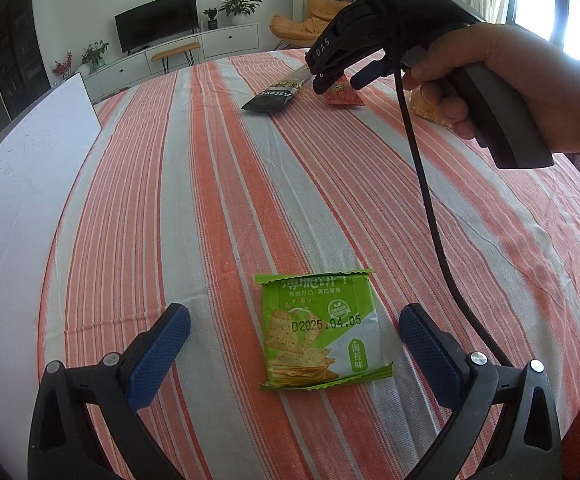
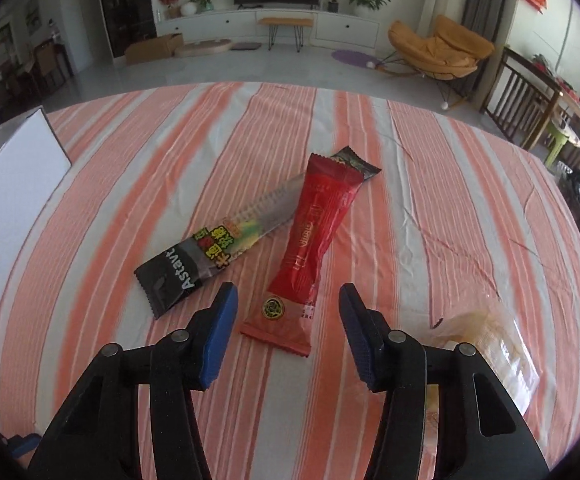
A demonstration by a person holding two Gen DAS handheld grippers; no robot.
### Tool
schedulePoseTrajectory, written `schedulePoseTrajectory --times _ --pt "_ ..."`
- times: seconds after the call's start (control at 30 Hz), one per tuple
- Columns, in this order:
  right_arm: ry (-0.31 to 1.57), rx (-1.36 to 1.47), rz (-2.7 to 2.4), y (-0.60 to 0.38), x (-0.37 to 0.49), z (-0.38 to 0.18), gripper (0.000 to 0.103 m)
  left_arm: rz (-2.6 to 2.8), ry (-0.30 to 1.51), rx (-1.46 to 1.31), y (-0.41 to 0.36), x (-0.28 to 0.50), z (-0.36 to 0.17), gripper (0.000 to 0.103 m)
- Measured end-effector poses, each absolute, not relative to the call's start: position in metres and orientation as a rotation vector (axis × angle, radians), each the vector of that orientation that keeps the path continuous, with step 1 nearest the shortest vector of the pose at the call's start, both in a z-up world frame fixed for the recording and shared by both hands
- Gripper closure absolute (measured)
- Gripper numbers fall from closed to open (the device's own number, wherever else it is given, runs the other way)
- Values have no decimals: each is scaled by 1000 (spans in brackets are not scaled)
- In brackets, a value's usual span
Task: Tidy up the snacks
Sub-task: 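Grasp the red packet with the right tool and pull it closer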
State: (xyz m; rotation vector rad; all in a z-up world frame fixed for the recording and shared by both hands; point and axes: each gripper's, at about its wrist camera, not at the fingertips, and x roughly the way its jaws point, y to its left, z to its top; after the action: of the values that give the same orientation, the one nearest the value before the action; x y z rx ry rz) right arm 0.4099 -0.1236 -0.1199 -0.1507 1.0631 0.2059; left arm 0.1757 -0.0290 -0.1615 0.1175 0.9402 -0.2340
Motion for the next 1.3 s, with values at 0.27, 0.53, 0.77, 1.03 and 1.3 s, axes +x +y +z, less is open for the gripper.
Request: schedulePoseTrajectory --times 0.27,0.53,0.77,1.03,1.3 --pt "1090 -138 225 -125 388 -125 77 -234 940 117 -29 176 -162 0" --pt "1133 -82 288 -167 274 -88 77 -234 940 117 -29 176 -162 0" --pt "1131 71 121 -213 170 -105 77 -230 939 117 -28 176 -161 0" --pt "973 157 9 -195 156 -116 71 -229 939 117 -28 176 -161 0" --pt "948 150 -78 -198 156 -127 31 -229 939 117 -28 176 -161 0"
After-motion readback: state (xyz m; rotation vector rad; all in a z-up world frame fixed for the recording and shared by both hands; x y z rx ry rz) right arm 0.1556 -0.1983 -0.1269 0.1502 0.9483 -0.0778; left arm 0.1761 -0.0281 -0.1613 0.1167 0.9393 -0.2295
